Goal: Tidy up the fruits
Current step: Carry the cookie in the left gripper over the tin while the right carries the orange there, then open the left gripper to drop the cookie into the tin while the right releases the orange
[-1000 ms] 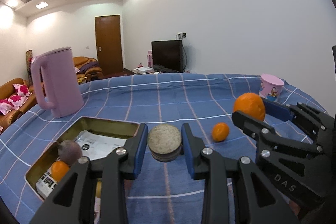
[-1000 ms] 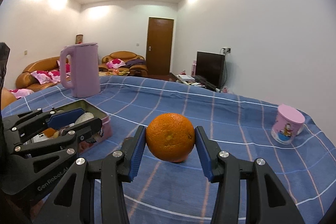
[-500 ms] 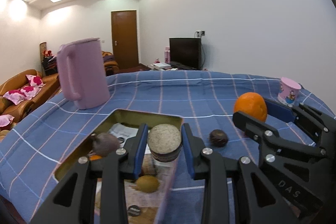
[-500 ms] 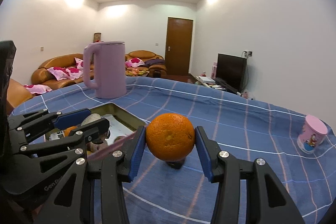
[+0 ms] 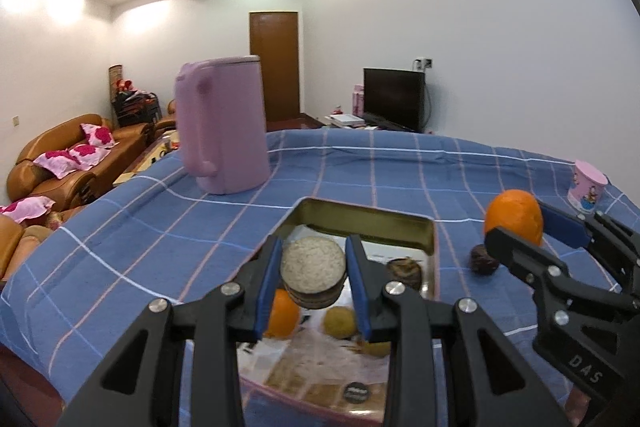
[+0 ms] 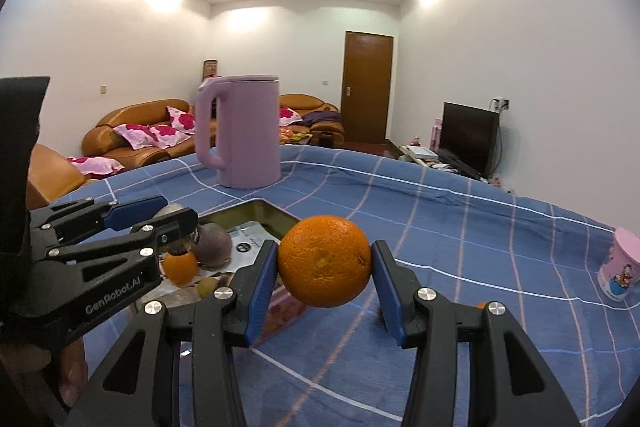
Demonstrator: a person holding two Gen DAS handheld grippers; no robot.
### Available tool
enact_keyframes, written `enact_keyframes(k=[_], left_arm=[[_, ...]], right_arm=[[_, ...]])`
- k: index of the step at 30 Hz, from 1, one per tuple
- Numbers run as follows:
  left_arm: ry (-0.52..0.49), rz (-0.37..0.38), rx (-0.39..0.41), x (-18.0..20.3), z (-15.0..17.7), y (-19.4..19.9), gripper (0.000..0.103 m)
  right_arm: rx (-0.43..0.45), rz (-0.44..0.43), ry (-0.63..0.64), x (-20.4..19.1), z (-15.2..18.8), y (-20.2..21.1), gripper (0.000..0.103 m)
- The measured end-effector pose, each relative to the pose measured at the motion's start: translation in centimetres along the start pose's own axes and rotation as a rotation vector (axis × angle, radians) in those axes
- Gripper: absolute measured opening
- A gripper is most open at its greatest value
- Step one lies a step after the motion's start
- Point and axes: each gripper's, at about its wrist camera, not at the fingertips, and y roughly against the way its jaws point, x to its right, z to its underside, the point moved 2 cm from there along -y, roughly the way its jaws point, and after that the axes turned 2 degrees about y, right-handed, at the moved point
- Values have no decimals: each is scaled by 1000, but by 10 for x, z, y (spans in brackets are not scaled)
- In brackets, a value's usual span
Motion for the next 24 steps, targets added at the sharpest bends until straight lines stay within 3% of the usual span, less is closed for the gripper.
enact_keyframes(k=[12, 24], left_arm=[[37, -71, -45, -39, 5, -10, 34], [29, -74, -68, -46, 12, -13, 34]], right_arm=[[-44, -104, 44, -40, -3, -17, 49], [-141, -175, 78, -59, 5, -37, 49]])
